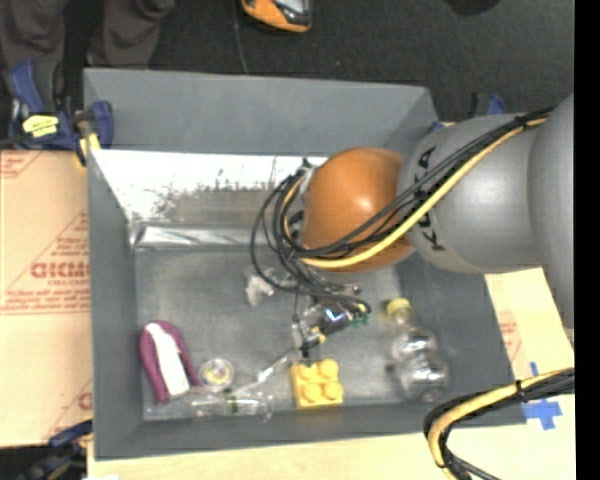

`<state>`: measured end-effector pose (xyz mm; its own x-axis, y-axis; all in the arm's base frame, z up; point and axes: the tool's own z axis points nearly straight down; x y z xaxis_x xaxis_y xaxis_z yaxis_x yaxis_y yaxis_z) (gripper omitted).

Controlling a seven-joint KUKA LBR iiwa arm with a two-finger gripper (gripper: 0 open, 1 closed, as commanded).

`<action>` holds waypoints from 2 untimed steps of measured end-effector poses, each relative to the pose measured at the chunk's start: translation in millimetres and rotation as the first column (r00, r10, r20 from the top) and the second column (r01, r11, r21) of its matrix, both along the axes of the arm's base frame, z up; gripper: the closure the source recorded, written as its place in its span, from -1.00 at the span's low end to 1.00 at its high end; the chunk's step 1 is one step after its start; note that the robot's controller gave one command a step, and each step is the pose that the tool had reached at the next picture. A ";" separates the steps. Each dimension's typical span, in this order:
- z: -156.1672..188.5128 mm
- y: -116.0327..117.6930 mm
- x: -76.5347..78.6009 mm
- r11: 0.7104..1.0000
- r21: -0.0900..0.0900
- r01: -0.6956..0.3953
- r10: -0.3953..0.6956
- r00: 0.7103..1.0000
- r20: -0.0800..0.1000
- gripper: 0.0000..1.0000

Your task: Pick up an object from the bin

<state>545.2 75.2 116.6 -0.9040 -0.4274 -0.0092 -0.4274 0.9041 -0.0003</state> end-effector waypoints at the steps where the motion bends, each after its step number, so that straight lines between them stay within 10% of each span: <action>1: -5.3 -63.2 8.8 1.000 -0.004 0.009 -0.009 1.000 -0.005 -1.00; 2: -42.6 -62.1 1.6 0.996 -0.002 -0.088 0.088 0.996 -0.008 -1.00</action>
Offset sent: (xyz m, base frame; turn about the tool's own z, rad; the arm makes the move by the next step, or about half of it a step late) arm 0.0007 -0.0598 -0.0466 -0.0907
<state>546.8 13.1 74.0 -0.8628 -0.5055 -0.0011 -0.5055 0.8628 0.0015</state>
